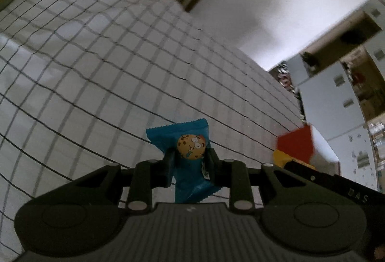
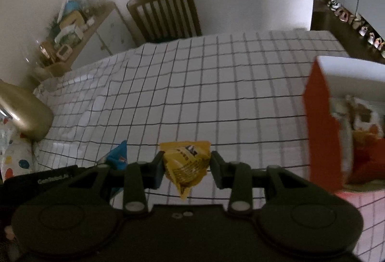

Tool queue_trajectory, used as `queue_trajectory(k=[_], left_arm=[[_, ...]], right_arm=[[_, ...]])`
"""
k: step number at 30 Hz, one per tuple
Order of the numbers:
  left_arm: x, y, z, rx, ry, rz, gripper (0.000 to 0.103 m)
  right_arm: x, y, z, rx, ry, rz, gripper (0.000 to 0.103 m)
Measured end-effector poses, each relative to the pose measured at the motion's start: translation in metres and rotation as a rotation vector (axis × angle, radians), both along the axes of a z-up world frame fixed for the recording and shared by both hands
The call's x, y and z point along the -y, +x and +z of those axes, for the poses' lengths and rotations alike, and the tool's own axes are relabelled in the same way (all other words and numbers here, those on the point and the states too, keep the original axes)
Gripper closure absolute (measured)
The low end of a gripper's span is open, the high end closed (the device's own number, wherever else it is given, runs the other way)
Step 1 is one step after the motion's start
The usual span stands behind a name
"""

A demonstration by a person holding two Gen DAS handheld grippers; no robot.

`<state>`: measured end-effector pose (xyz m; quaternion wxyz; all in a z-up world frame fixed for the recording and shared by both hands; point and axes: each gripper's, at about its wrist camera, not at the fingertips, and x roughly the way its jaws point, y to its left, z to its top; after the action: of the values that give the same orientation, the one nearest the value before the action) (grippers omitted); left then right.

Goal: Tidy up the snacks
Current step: 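Lift both packets and carry them over the red shoebox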

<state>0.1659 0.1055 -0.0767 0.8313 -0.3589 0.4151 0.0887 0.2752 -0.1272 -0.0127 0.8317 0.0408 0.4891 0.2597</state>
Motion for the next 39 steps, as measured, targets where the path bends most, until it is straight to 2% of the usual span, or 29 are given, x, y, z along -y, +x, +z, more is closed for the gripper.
queue_trajectory(k=[12, 22, 30, 39], left_arm=[[0.120, 0.017, 0.053, 0.078, 0.075, -0.103, 0.076], [0.219, 0.046, 0.077, 0.118, 0.147, -0.182, 0.076], [0.283, 0.086, 0.080, 0.112, 0.214, -0.290, 0.076], [0.331, 0.142, 0.056, 0.047, 0.313, -0.397, 0.076]], right_arm=[[0.117, -0.006, 0.029, 0.056, 0.066, -0.032, 0.065], [0.207, 0.010, 0.031, 0.086, 0.089, -0.070, 0.065], [0.263, 0.033, 0.017, 0.094, 0.058, -0.128, 0.065], [0.310, 0.056, -0.015, 0.055, -0.001, -0.201, 0.065]])
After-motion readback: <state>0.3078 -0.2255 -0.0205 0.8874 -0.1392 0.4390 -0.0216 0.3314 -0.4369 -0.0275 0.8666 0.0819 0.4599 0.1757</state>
